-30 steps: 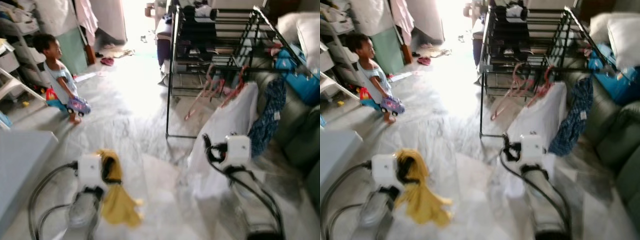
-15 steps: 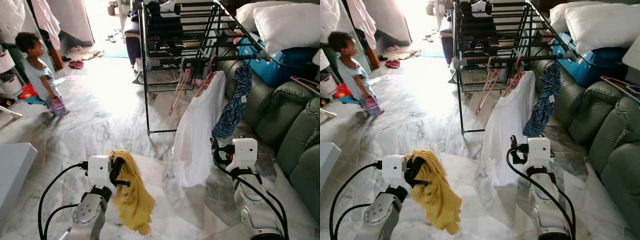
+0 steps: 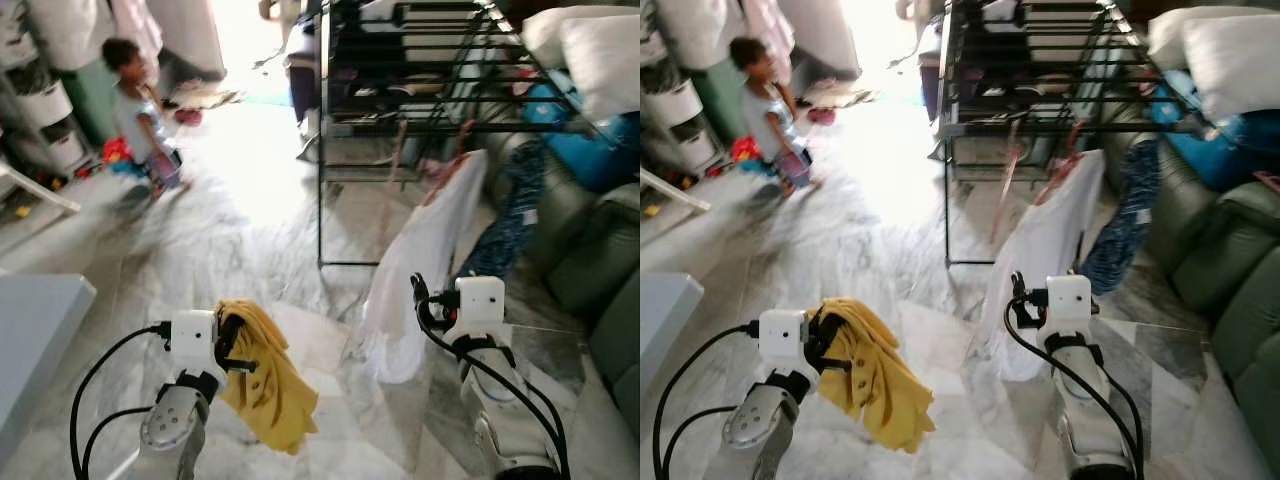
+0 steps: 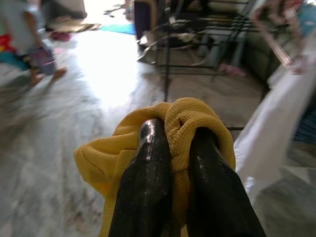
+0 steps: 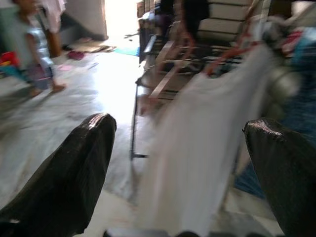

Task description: Hang hanger

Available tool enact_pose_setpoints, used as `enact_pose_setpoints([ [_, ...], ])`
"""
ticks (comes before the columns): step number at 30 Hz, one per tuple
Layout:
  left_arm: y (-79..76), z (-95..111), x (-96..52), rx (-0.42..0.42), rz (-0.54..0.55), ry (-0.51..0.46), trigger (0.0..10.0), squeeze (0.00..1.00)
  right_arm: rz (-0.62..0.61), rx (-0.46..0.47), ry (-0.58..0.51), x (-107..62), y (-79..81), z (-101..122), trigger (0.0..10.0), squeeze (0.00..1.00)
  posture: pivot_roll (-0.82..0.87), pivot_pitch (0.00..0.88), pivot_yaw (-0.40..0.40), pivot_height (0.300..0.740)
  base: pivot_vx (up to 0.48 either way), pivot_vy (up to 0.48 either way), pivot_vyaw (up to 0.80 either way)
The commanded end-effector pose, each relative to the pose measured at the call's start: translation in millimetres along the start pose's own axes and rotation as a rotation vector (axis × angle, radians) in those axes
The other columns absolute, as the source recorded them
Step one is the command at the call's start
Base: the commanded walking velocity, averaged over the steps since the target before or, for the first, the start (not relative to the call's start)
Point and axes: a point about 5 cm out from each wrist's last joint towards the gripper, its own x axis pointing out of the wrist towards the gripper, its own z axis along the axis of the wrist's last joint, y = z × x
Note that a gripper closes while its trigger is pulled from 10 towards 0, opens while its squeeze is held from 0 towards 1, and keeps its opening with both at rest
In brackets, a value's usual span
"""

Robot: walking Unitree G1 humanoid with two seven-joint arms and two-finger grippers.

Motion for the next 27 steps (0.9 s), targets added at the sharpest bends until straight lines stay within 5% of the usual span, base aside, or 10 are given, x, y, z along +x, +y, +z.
enact_pose_setpoints([
  [1,0.4,7.8,2.2,0.012,0.005,-0.035,10.0,0.0,0.008,-0.001,-0.019,1.0,2.0,4.0,10.0,0.0,0.01,0.0,0.029,0.74,0.36,0.0,0.0],
  [27,-3.7,5.7,3.7,0.014,-0.003,-0.025,10.0,0.0,0.024,-0.021,-0.04,9.6,2.6,11.7,10.0,0.0,0.01,0.0,0.023,0.74,0.361,0.0,0.0],
])
